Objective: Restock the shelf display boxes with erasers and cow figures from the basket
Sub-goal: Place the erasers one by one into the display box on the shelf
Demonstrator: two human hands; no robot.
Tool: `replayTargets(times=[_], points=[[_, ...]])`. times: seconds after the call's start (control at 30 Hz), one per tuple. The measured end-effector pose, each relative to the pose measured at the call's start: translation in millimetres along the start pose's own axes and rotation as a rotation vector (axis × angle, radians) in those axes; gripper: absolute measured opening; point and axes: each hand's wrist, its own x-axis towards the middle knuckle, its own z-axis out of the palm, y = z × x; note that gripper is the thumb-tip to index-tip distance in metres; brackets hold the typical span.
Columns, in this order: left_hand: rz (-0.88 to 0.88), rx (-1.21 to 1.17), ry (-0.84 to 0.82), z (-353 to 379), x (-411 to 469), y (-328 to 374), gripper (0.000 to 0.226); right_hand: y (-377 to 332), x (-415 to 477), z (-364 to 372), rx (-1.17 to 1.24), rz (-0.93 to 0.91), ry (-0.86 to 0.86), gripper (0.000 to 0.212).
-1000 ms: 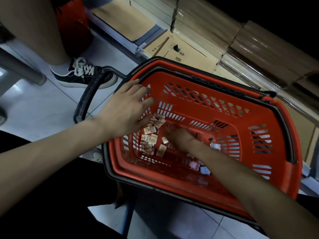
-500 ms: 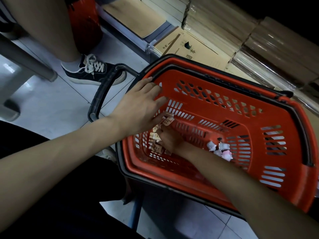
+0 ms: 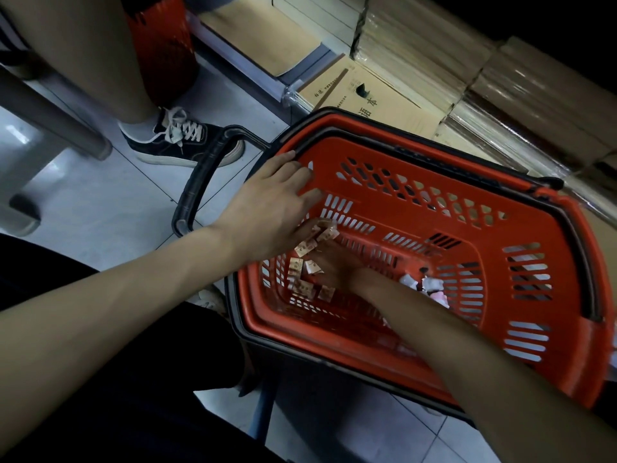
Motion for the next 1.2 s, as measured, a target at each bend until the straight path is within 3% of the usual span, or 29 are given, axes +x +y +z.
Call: replayTargets(times=[0.17, 0.33, 0.4, 0.5, 0.6, 0.67, 0.73, 0.87, 0.97, 1.07, 1.13, 1.2], points=[[-0.003, -0.041, 0.030, -0.3, -0.3, 0.0, 0.048, -10.6, -29.6, -41.1, 0.038, 0.111, -0.045, 0.067], [-0.066, -0.286, 0.181, -19.8, 8.7, 11.6, 0.041, -19.2, -73.2, -106.8, 0.036, 0.166, 0.107, 0.061], [-0.192, -0.532, 0.213, -28.7, 15.3, 18.6, 0.037, -23.7, -89.6, -135.6, 0.016, 0.192, 0.154, 0.058], [-0.536, -1.088, 0.171, -37.3, 28.5, 28.7, 0.028, -32.9, -113.2, -179.2, -0.002, 0.192, 0.215, 0.053], [-0.936, -1.829, -0.083, -46.7, 39.6, 33.7, 0.035, -44.8, -131.9, -213.1, -0.044, 0.156, 0.306, 0.054], [-0.989, -2.130, -0.286, -47.8, 41.2, 34.2, 0.048, -50.8, -136.9, -229.5, -0.038, 0.124, 0.360, 0.055], [-0.926, -2.320, -0.382, -50.0, 41.6, 35.8, 0.057, -58.3, -137.1, -242.7, -0.023, 0.106, 0.388, 0.055], [-0.837, -2.412, -0.326, -66.2, 42.7, 38.5, 0.041, -66.0, -138.4, -256.9, 0.072, 0.038, 0.470, 0.057], [-0.922, -2.342, -0.214, -69.9, 41.5, 31.9, 0.022, -61.5, -147.7, -257.9, 0.188, 0.030, 0.616, 0.043], [-0.976, -2.274, -0.149, -67.3, 37.8, 22.7, 0.022, -46.4, -151.6, -237.5, 0.309, 0.091, 0.768, 0.023], [-0.992, -2.268, -0.131, -66.5, 33.9, 17.6, 0.022, -31.2, -145.3, -209.0, 0.323, 0.160, 0.757, 0.014], [-1.002, -2.273, -0.128, -66.6, 29.0, 14.4, 0.023, -10.7, -132.9, -169.2, 0.244, 0.228, 0.595, 0.017]])
